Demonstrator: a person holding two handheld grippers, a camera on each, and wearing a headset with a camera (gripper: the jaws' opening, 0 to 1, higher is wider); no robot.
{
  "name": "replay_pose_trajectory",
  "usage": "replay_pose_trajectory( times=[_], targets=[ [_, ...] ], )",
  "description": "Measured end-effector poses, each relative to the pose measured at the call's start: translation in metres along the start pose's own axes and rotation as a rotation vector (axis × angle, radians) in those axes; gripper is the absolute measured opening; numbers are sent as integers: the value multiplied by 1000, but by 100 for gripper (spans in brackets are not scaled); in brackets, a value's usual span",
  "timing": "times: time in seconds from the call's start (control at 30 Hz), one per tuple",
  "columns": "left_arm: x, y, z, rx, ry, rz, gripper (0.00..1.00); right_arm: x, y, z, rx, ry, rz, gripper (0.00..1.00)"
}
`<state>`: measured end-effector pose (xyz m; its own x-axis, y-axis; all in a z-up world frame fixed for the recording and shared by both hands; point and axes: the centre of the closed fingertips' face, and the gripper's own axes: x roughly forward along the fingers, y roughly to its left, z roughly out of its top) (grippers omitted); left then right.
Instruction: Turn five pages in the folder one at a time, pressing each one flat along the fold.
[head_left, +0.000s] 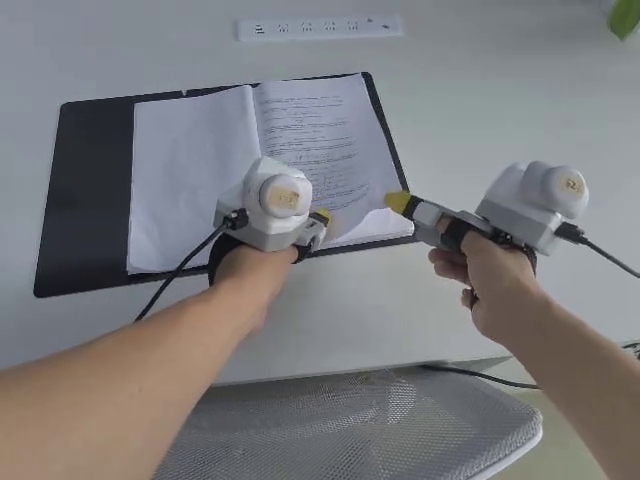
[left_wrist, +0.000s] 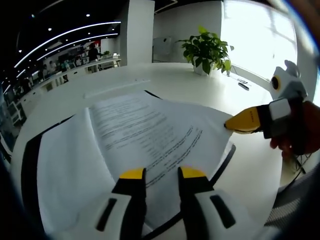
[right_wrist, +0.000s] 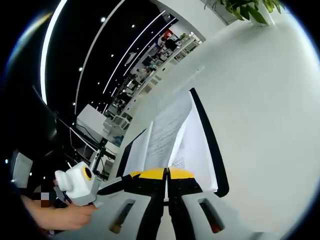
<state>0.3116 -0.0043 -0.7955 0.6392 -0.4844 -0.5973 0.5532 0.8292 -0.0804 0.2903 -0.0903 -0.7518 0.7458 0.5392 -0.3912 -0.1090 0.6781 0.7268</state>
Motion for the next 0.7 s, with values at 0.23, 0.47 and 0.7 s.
replay_pose_trajectory(
  times=[0.23, 0.47, 0.7],
  targets=[
    [-24, 9, 0, -17, -7, -8, 24, -5, 18, 8, -32, -25, 46, 0],
    [-51, 21, -1, -46, -2, -10, 29, -7, 40, 13, -51, -41, 94, 0],
    [-81, 35, 7, -68, -42, -1, 31, -7, 63, 16, -77, -47, 134, 0]
  ],
)
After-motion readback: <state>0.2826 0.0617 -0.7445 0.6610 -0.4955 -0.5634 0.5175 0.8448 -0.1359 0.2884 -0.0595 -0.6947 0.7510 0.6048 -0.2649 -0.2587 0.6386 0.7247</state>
